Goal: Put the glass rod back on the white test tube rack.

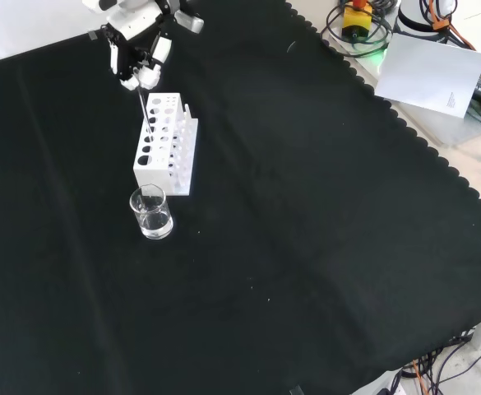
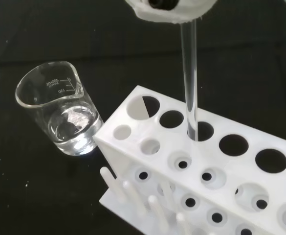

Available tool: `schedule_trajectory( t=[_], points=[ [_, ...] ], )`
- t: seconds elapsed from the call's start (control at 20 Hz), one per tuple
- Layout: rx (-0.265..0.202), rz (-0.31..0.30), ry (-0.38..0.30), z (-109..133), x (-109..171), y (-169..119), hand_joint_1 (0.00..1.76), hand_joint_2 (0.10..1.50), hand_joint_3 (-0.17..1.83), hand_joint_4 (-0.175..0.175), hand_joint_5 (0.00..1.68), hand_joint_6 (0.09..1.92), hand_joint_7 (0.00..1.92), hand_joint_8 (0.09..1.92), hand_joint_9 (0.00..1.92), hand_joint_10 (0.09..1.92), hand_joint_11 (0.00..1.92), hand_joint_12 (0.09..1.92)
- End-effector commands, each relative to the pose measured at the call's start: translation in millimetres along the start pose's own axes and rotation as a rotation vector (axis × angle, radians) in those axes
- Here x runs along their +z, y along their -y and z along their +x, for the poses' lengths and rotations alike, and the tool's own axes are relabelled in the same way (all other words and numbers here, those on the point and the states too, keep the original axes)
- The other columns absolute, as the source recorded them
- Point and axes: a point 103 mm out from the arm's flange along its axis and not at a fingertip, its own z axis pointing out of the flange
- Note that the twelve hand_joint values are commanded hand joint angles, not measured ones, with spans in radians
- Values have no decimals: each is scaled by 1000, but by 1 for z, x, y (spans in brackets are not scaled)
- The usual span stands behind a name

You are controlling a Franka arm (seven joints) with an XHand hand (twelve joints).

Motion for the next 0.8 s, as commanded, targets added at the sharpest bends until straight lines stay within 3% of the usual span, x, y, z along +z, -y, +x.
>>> schedule_trajectory(
  t=[0.05,0.45,0.8],
  points=[
    [-1,4,11,6,4,-5,1424,999,-175,-175,971,798,1550,87,1846,456,1746,807],
    [-10,12,15,5,-1,1,1424,1002,-175,-175,916,826,1547,87,1848,460,1752,816],
    [-2,36,29,5,3,-1,1441,882,-175,-175,754,880,1369,87,1854,437,1783,824]
  ],
)
